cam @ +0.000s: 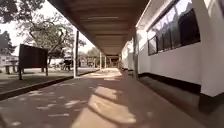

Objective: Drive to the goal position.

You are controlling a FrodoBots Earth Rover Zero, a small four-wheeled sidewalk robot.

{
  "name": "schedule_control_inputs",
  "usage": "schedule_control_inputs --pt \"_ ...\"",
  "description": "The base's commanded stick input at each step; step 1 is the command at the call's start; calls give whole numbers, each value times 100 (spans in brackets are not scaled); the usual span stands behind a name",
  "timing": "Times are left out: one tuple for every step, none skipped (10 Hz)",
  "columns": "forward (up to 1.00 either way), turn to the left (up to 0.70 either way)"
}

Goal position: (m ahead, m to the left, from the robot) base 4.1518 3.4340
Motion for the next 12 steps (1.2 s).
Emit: schedule_control_inputs --pt "70 28" --pt "70 11" --pt "70 0" --pt "70 0" --pt "70 0" --pt "70 0" --pt "70 0" --pt "70 0" --pt "70 0" --pt "70 0" --pt "70 0" --pt "70 -6"
